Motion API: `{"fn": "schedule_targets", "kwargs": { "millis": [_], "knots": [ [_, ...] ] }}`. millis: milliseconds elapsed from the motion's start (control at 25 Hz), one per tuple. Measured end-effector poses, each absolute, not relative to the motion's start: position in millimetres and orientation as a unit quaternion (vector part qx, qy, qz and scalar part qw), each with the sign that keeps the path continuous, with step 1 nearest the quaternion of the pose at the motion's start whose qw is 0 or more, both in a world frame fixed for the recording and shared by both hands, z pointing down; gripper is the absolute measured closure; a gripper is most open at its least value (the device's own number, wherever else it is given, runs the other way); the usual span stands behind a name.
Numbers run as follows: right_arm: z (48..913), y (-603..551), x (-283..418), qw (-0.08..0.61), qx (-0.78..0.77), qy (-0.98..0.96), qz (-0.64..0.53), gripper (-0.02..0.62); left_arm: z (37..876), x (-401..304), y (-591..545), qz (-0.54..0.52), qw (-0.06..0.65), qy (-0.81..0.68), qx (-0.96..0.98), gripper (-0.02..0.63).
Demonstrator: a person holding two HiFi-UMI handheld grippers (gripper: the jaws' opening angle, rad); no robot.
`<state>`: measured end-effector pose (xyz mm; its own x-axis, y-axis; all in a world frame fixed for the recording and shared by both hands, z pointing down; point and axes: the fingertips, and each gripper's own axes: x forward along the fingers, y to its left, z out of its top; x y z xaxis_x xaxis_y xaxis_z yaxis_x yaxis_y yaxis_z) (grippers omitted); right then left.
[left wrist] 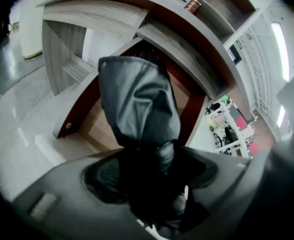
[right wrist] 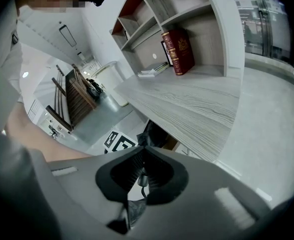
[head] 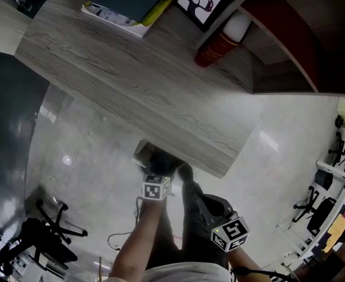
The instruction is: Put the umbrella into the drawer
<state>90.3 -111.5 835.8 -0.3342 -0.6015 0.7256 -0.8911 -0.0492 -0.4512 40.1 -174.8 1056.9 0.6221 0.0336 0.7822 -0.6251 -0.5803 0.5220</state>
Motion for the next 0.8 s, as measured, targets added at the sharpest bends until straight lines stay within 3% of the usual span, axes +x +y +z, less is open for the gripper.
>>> {"fn": "schedule_targets", "kwargs": {
  "millis": [480,800],
  "knots": [
    [773.6,-121.0,74.6,0.155,0.570,-0.683,0.431,0.591,985.8,-4.8,-170.5,0.375,0.405,-0.153,0.819,0.344],
    [717.1,-108.1,65.7,0.144,0.606,-0.672,0.402,0.591,908.0,-23.1,-161.2,0.357,0.386,-0.124,0.841,0.458]
  ]
}}
